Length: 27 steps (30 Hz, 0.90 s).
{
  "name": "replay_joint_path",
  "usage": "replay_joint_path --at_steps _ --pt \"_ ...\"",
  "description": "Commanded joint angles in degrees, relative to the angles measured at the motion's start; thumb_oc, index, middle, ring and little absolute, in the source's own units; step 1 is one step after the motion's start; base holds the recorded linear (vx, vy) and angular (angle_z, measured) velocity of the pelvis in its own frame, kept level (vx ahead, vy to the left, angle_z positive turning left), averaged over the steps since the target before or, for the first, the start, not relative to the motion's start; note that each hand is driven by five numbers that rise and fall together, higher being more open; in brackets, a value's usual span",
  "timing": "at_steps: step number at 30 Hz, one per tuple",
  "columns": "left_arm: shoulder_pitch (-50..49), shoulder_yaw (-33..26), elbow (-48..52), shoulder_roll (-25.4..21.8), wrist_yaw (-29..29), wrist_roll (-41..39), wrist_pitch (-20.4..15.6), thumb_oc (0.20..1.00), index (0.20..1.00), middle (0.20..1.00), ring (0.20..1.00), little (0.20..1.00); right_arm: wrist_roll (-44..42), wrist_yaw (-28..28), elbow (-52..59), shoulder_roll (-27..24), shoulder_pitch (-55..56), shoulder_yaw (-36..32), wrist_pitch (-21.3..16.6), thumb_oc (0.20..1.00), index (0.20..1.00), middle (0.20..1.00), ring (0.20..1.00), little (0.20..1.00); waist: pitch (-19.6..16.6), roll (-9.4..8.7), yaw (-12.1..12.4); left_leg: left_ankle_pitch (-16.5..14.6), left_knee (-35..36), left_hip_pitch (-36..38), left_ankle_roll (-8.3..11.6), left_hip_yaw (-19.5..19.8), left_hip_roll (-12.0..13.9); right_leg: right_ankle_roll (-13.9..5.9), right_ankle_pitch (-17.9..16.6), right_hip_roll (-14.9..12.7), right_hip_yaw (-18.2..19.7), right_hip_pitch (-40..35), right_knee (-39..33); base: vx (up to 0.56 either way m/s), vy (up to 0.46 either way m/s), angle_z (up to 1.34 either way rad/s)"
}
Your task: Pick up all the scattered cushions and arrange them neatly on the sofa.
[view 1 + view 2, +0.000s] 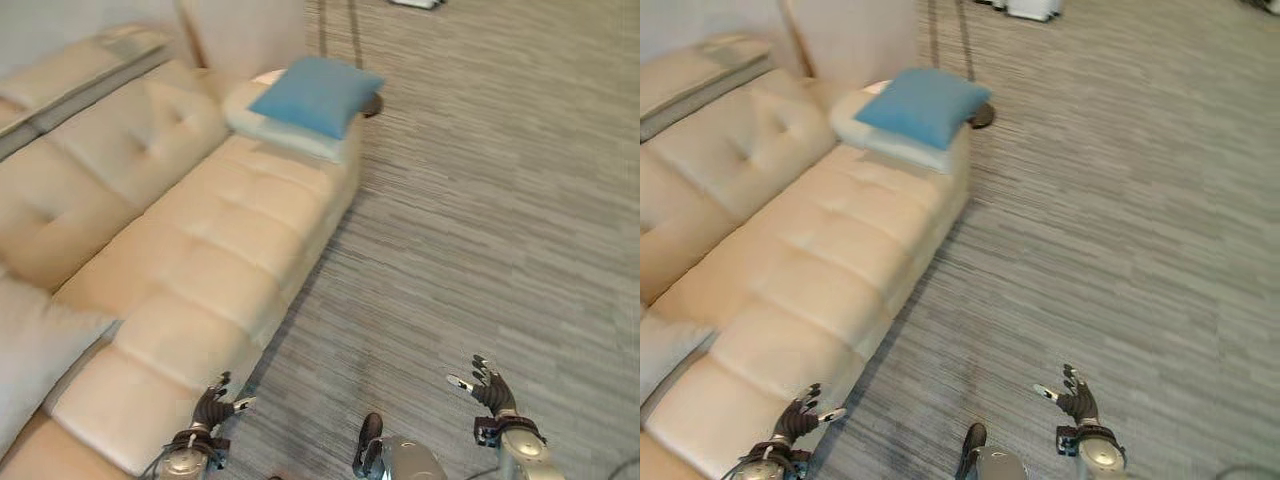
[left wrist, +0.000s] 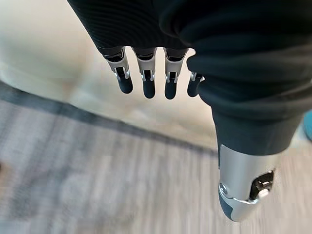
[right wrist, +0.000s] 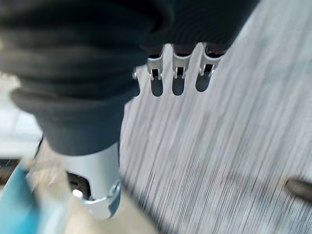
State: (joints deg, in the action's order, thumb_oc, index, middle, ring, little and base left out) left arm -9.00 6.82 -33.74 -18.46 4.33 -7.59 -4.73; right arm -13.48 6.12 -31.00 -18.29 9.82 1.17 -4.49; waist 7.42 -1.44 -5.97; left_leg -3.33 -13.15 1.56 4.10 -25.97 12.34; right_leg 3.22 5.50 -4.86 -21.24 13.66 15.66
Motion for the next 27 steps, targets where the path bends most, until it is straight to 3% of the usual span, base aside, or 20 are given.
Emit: replay_joint_path --at_steps 1,2,5,8,9,11,13,17,18,20,21,23,25,26,27 --pt "0.4 0.1 4.4 -1.4 0.5 0.4 -1.7 1.0 1.0 1.0 1.0 1.0 0.1 0.9 2.0 -1.3 -1.9 -0.7 -1.4 1.0 1.0 1.0 1.0 1.0 3.0 -1.41 0.6 -1.9 -12.4 -6.3 -1.44 7.9 -2.0 -5.9 -0.4 1.4 11.7 -8.8 -9.2 0.19 -0.221 -0.59" --pt "0.8 0.5 4.6 -1.1 0.8 0.0 -1.7 1.0 1.0 1.0 1.0 1.0 0.4 1.0 2.5 -1.5 -2.1 -0.5 -1.2 1.0 1.0 1.0 1.0 1.0 3.4 -2.21 1.4 -1.2 -13.4 -10.1 -2.71 10.5 -4.6 -5.33 -1.3 1.4 12.8 -9.4 -10.2 0.2 -0.155 -0.75" --pt "0.6 0.8 5.2 -1.0 0.8 -0.5 -1.9 1.0 1.0 1.0 1.0 1.0 0.8 1.3 3.3 -1.9 -2.4 0.0 -1.5 1.0 1.0 1.0 1.0 1.0 3.8 -3.0 3.6 -2.2 -9.9 -17.0 -3.49 14.9 -9.4 -6.09 -0.7 1.9 15.5 -12.2 -11.6 0.27 -0.076 -0.68" --pt "0.4 0.6 5.4 -1.2 0.8 -0.2 -1.7 1.0 1.0 1.0 1.0 1.0 1.0 1.5 3.1 -2.2 -2.5 0.2 -1.6 1.0 1.0 1.0 1.0 1.0 3.7 -2.61 4.7 1.4 -4.6 -18.8 -2.9 16.4 -10.4 -6.07 0.3 3.0 16.4 -13.5 -11.7 0.31 -0.017 -0.68" --pt "0.0 0.2 5.9 -1.3 0.9 -0.1 -1.4 1.0 1.0 1.0 1.0 1.0 1.2 1.8 3.1 -2.1 -2.6 0.4 -1.6 1.0 1.0 1.0 1.0 1.0 3.9 -1.82 6.2 5.5 1.2 -21.4 -1.92 17.8 -11.4 -6.02 2.0 4.6 17.8 -16.0 -11.8 0.27 0.005 -0.53" --pt "-0.2 0.1 6.2 -1.2 0.9 -0.1 -1.4 1.0 1.0 1.0 1.0 1.0 1.4 1.9 2.9 -2.1 -2.6 0.5 -1.6 1.0 1.0 1.0 1.0 1.0 3.9 -1.6 6.9 6.8 4.8 -21.9 -1.56 18.3 -11.8 -6.07 2.8 5.2 18.5 -17.1 -11.8 0.44 0.038 -0.39" --pt "-1.0 -1.1 6.5 -0.9 1.3 -0.2 -1.2 1.0 1.0 1.0 1.0 1.0 2.2 2.0 2.2 -1.9 -2.3 0.4 -1.3 1.0 1.0 1.0 1.0 1.0 3.0 -1.23 8.7 8.6 10.8 -25.0 -1.39 17.5 -11.4 -6.27 5.8 6.1 20.4 -21.3 -11.3 0.7 0.107 -0.51" --pt "-1.6 -2.0 6.4 -1.0 1.4 -0.1 -1.0 1.0 1.0 1.0 1.0 1.0 2.8 1.6 2.0 -1.5 -2.1 0.3 -0.9 1.0 1.0 1.0 1.0 1.0 2.0 -1.96 10.6 10.4 11.4 -27.1 -1.58 15.6 -10.8 -6.8 7.5 5.7 22.8 -25.6 -9.6 0.59 0.132 -0.39" --pt "-2.5 -2.4 6.3 -1.4 0.9 0.4 -0.9 1.0 1.0 1.0 1.0 1.0 3.2 0.6 2.7 -1.0 -1.5 0.4 -0.8 1.0 1.0 1.0 1.0 1.0 1.2 -2.71 11.6 11.9 9.3 -26.0 -2.56 16.2 -11.2 -7.4 7.2 5.1 23.9 -27.2 -7.1 0.64 0.163 -0.26" --pt "-2.5 -2.5 5.5 -1.8 0.8 0.6 -0.7 1.0 1.0 1.0 1.0 1.0 3.7 0.3 2.5 -0.6 -1.7 0.8 -0.8 1.0 1.0 1.0 1.0 1.0 0.5 -4.63 12.1 11.4 4.9 -26.4 -3.62 16.9 -12.7 -10.54 -0.8 3.2 24.0 -25.7 -0.9 0.69 0.183 -0.47" --pt "-2.4 -2.4 5.2 -2.1 0.9 0.6 -0.8 1.0 1.0 1.0 1.0 1.0 3.8 -0.4 2.3 -0.3 -2.0 1.2 -0.9 1.0 1.0 1.0 1.0 1.0 0.8 -5.44 12.3 9.9 3.2 -25.6 -4.45 16.9 -13.4 -13.55 -8.4 2.3 24.5 -23.5 5.7 0.51 0.158 -0.52" --pt "-1.4 -1.8 5.1 -2.9 1.0 0.0 -0.6 1.0 1.0 1.0 1.0 1.0 4.2 -0.6 3.0 -0.3 -3.5 2.4 -0.9 1.0 1.0 1.0 1.0 1.0 1.7 -4.99 11.9 6.3 1.6 -23.1 -6.33 17.2 -12.9 -15.5 -17.2 0.9 24.4 -17.5 16.4 0.48 0.183 -0.5" --pt "-0.8 -1.8 5.2 -3.3 1.6 -0.2 -0.8 1.0 1.0 1.0 1.0 1.0 5.0 -0.4 3.6 0.0 -4.4 3.5 -1.3 1.0 1.0 1.0 1.0 1.0 2.7 -3.55 11.4 3.4 2.6 -18.4 -7.64 17.2 -12.2 -14.05 -16.6 -0.9 21.9 -11.4 22.2 0.48 0.222 -0.28" --pt "-0.7 -1.6 5.4 -3.3 1.8 -0.3 -0.9 1.0 1.0 1.0 1.0 1.0 5.1 -0.5 4.5 0.0 -4.6 4.1 -1.3 1.0 1.0 1.0 1.0 1.0 3.0 -2.77 10.7 2.0 3.9 -14.9 -8.03 17.5 -12.5 -11.97 -12.9 -1.7 19.9 -8.1 21.9 0.55 0.234 -0.07" --pt "-0.7 -1.5 5.6 -3.1 1.7 -0.5 -1.0 1.0 1.0 1.0 1.0 1.0 5.1 -0.9 5.0 -0.2 -4.5 4.2 -1.1 1.0 1.0 1.0 1.0 1.0 3.2 -2.35 9.9 1.2 4.9 -12.4 -8.02 18.2 -13.0 -11.13 -10.2 -1.6 18.5 -6.1 19.4 0.6 0.209 -0.11"
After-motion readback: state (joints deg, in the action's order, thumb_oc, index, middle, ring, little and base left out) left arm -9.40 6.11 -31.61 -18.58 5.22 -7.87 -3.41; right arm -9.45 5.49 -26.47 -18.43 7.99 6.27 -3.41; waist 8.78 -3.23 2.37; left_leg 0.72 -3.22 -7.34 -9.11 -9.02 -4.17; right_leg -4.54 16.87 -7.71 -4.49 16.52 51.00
